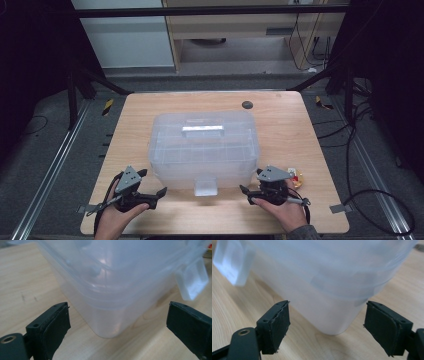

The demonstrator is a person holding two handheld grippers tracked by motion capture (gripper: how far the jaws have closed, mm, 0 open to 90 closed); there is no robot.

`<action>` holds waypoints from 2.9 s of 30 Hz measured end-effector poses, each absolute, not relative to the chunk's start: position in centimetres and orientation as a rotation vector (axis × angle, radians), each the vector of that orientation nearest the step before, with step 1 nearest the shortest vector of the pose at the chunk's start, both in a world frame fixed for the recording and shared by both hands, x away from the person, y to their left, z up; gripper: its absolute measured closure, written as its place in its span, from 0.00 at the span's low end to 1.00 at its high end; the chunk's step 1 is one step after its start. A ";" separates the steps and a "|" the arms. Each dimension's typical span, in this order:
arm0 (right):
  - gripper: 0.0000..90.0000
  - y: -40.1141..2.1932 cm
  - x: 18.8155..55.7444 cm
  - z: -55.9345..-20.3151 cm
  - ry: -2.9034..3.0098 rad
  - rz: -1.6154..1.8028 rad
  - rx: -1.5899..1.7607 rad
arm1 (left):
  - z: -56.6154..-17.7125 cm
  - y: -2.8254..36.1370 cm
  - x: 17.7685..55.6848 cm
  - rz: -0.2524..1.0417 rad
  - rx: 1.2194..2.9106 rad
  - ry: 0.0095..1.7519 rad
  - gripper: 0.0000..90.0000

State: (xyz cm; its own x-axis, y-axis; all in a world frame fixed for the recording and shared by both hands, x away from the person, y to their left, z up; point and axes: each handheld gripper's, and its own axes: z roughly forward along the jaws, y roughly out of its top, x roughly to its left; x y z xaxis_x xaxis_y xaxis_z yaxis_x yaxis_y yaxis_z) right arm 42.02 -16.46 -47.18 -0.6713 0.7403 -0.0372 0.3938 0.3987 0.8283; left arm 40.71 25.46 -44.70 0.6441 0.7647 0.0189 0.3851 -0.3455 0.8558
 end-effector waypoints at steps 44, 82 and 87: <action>0.13 -13.6 45.3 -41.8 2.274 1.134 0.882 | -43.3 26.7 43.7 0.544 1.862 0.909 0.10; 0.21 -13.9 47.9 -30.2 2.402 0.935 0.738 | -45.7 29.7 41.7 0.498 2.060 0.931 0.02; 0.25 -12.1 49.6 -29.1 2.419 0.900 0.686 | -45.9 30.1 41.5 0.494 2.050 0.949 0.02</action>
State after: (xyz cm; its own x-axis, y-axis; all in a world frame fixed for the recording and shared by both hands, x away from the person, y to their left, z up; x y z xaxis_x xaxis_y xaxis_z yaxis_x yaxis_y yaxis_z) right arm 49.59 -12.12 -29.08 -0.7664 0.5928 -0.2473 0.2871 0.6605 0.6937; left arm 41.54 30.07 -45.91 0.6415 0.7670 0.0145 0.4520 -0.3932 0.8007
